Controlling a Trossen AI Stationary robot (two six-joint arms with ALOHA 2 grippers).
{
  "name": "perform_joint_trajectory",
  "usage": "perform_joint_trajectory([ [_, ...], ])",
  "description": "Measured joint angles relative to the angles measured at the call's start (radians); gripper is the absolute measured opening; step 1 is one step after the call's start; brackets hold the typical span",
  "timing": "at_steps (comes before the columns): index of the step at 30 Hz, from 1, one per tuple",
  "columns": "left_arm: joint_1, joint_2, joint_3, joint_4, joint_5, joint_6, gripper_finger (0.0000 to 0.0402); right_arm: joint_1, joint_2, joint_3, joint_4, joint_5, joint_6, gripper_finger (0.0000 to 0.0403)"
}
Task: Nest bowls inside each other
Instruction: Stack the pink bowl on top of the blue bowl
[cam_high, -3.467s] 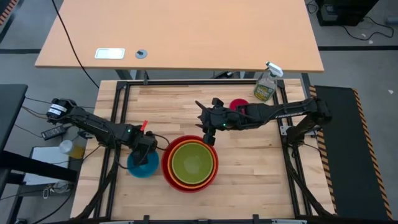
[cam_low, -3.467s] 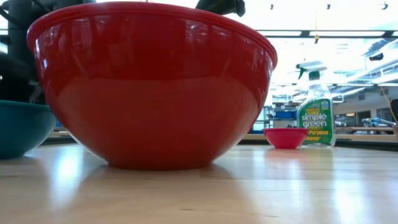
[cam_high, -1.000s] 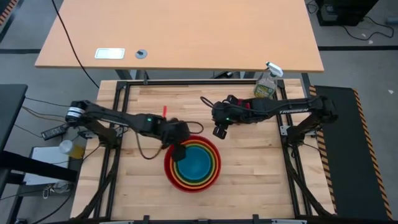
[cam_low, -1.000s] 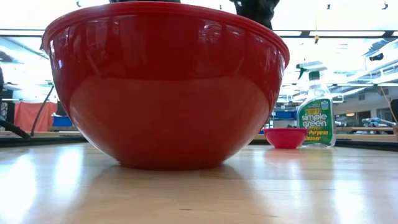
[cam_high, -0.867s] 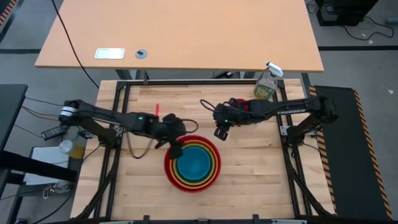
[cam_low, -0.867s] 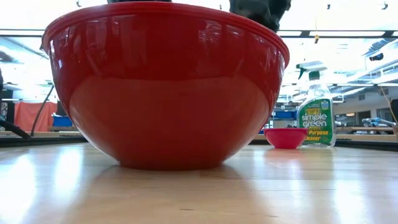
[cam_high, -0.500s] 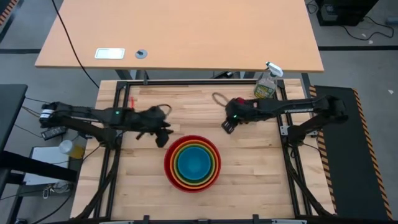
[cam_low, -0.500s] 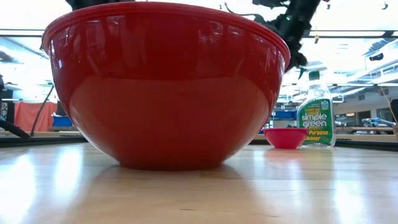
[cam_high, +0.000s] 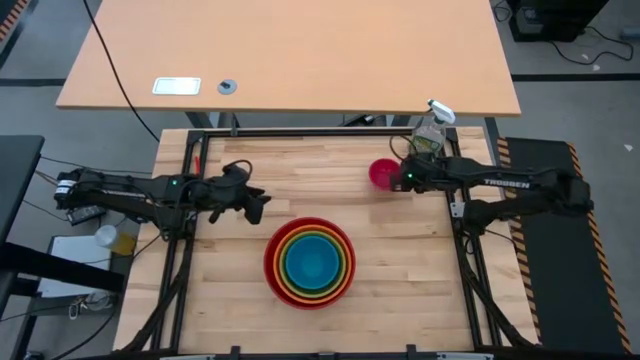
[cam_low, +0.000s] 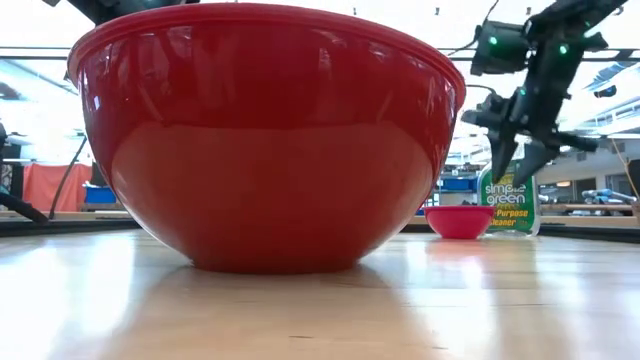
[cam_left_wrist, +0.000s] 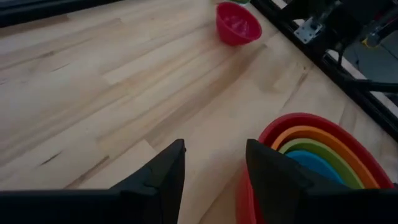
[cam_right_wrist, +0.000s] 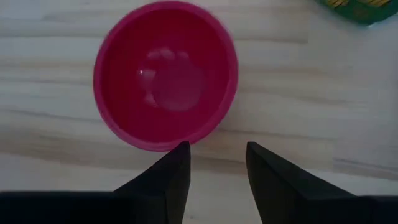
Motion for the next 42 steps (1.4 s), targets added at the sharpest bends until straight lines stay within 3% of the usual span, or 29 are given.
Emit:
perform_joint_trajectory([
  [11,0.0,0.0,0.0,-0.001,0.0,-0.002,0.0172,-0.046,-0.016,-0.186,0.288,-0.001,0.063,0.0229],
  [19,0.0,0.0,0.0,-0.001,0.0,0.0,0.0172,-0.08,0.027,-0.207,0.444,0.032,0.066,0.0229],
  [27,0.0,0.0,0.0,-0.001,-0.006,0.0,0.0172,-0.114,0.148,-0.208,0.5,0.002,0.074,0.0172],
  [37,-0.002,0.0,0.0,-0.001,-0.002,-0.006,0.0172,-0.112,0.191,-0.208,0.571,-0.017,0.055,0.0023],
  [42,-0.002,0.0,0.0,-0.003,-0.001,-0.002,0.0172,-0.109,0.162,-0.208,0.616,-0.09,-0.02,0.0027],
])
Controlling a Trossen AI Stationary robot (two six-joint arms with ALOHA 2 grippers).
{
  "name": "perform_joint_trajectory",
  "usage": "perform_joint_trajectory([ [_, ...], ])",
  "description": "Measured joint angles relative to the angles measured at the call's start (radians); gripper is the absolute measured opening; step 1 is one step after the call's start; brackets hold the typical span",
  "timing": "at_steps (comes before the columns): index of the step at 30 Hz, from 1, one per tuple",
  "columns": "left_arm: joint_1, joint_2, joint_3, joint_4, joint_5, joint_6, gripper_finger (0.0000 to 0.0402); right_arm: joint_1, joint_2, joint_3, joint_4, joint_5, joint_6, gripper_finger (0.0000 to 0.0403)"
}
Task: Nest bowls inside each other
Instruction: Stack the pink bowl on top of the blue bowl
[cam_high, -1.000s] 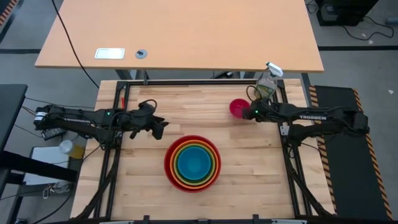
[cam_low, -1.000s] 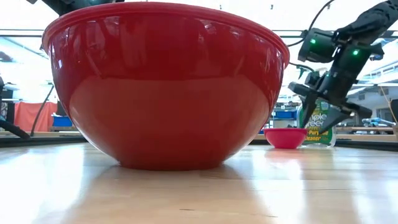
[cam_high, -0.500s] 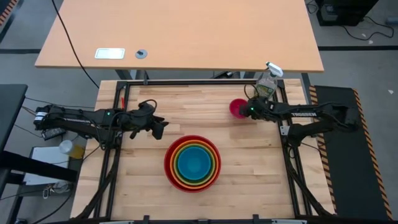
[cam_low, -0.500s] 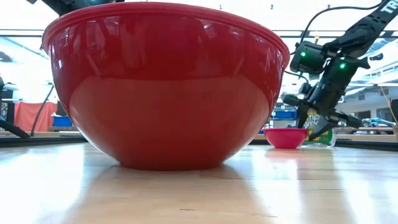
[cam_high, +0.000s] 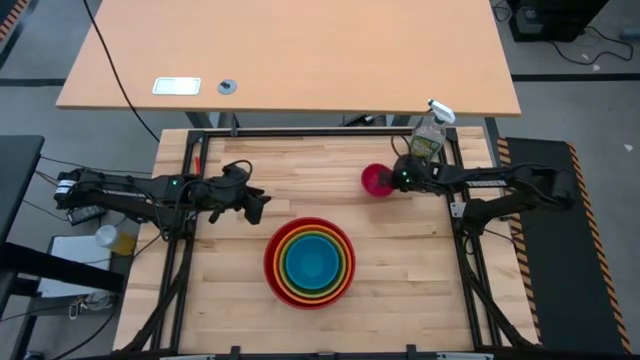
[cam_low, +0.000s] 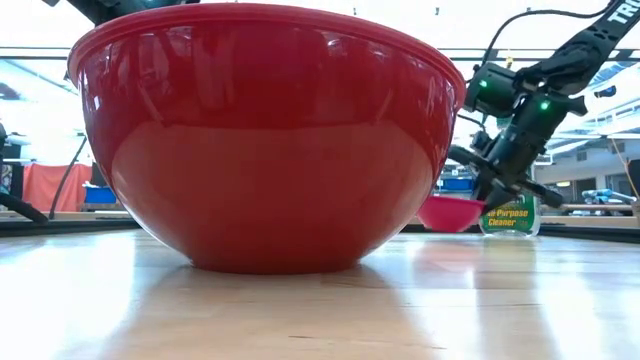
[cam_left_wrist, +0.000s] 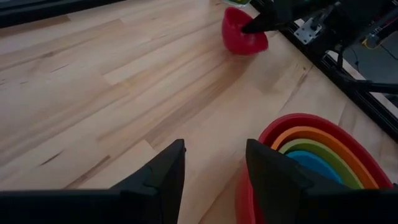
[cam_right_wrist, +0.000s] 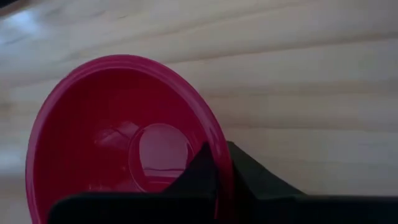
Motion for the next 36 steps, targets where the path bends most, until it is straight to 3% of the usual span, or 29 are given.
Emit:
perform_joint_trajectory([
  [5,0.002,0.0,0.0,-0.016,-0.005,0.022,0.0172,0.051,-0.028,0.071,0.017,-0.084,-0.119,0.0022],
  [14,0.003,0.0,0.0,-0.033,-0.062,0.068,0.0172,0.197,0.035,0.384,0.006,-0.125,-0.341,0.0023],
  [21,0.003,0.0,0.0,-0.037,-0.08,0.076,0.0172,0.322,0.233,0.691,-0.131,-0.15,-0.423,0.0021],
  [29,0.003,0.0,0.0,-0.104,-0.08,0.073,0.0172,0.452,0.527,1.088,-0.413,-0.166,-0.622,0.0021],
  [36,0.003,0.0,0.0,-0.133,-0.076,-0.004,0.0172,0.524,0.679,1.215,-0.504,-0.249,-0.843,0.0022],
])
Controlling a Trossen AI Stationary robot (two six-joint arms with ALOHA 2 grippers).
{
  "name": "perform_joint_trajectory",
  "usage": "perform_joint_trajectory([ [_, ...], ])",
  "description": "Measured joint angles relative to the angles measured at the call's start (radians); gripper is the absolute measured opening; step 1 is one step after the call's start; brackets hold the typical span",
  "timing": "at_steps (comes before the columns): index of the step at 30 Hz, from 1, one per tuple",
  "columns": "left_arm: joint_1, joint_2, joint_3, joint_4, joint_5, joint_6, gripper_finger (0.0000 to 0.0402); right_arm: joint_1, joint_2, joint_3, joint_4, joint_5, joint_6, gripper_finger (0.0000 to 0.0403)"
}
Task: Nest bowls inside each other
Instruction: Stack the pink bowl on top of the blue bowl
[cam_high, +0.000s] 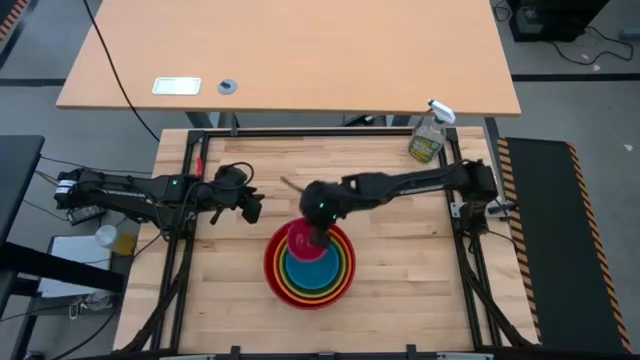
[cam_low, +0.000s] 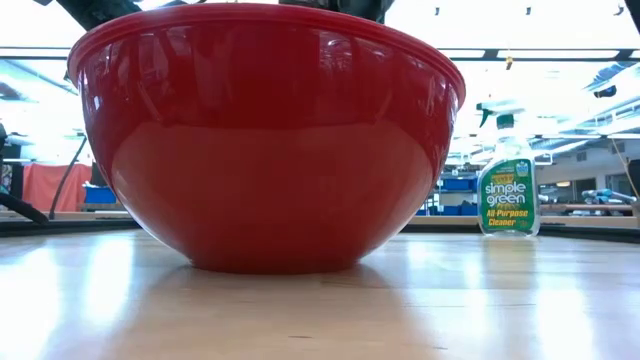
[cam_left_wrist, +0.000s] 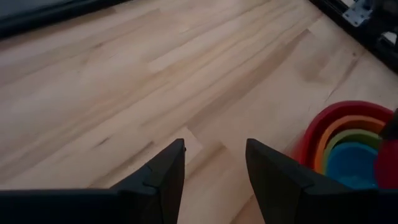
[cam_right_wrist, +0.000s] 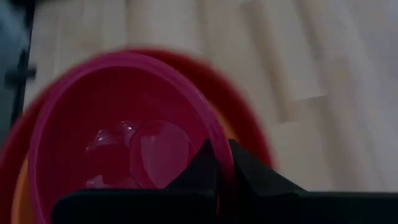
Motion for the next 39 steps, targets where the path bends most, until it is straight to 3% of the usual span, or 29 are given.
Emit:
perform_joint_trajectory([
  [6,-0.003,0.0,0.0,0.0,0.076,-0.045,0.0172,0.047,0.038,-0.008,-0.017,-0.033,-0.047,0.0022],
  [13,-0.003,0.0,0.001,0.01,0.079,-0.052,0.0172,0.088,0.079,-0.009,0.059,-0.028,-0.158,0.0022],
  [17,-0.003,0.0,0.001,0.007,0.094,-0.052,0.0172,0.099,0.12,-0.01,0.07,-0.022,-0.157,0.0022],
  [27,-0.003,0.0,0.001,0.006,0.102,-0.056,0.0172,0.122,0.156,-0.01,0.069,0.12,-0.131,0.0032],
  [39,-0.003,0.0,0.001,0.007,0.102,-0.052,0.0172,0.121,0.156,-0.01,0.038,0.075,-0.129,0.0057],
])
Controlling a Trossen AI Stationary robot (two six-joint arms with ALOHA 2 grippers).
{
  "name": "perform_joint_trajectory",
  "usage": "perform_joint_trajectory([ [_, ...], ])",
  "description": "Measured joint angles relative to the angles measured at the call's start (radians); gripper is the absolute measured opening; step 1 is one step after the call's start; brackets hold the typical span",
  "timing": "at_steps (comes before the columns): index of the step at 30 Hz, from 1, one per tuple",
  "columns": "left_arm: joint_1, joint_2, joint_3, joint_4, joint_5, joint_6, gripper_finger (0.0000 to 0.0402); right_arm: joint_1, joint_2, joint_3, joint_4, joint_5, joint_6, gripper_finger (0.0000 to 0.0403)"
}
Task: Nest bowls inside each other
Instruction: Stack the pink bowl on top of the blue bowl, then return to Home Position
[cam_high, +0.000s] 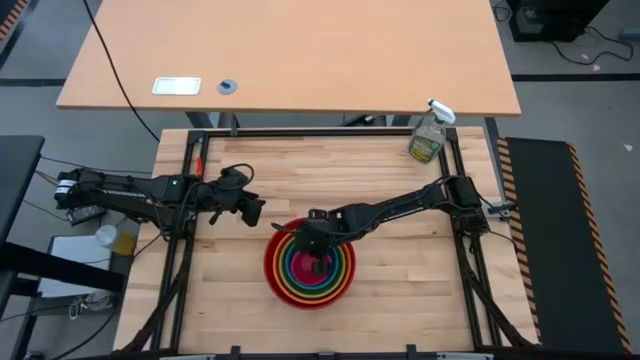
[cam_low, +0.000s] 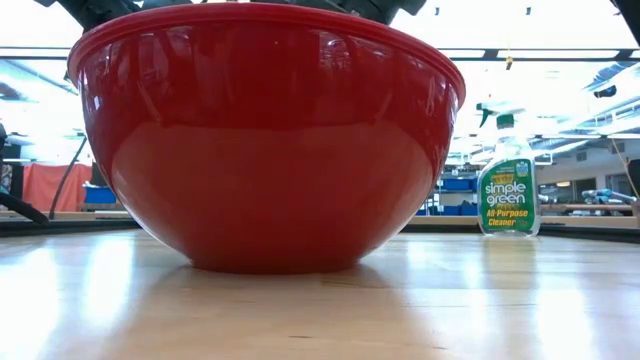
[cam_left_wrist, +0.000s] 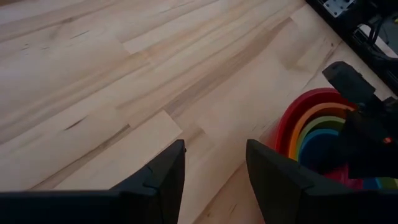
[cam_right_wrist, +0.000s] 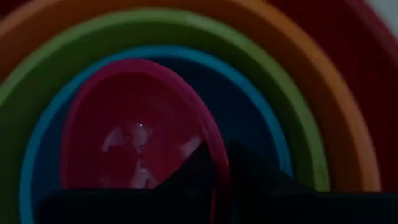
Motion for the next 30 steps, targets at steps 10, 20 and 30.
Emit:
perform_joint_trajectory([
  [10,0.0,0.0,0.0,0.0,0.0,0.0,0.0172,-0.022,0.0,0.0,-0.068,-0.012,0.066,0.0114],
  [20,0.0,0.0,0.0,0.002,0.0,0.005,0.0172,-0.053,-0.033,0.052,-0.164,-0.036,0.068,0.0178],
  [30,0.0,0.0,0.0,0.0,0.0,0.007,0.0172,-0.078,-0.069,0.082,-0.235,0.038,0.044,0.0195],
])
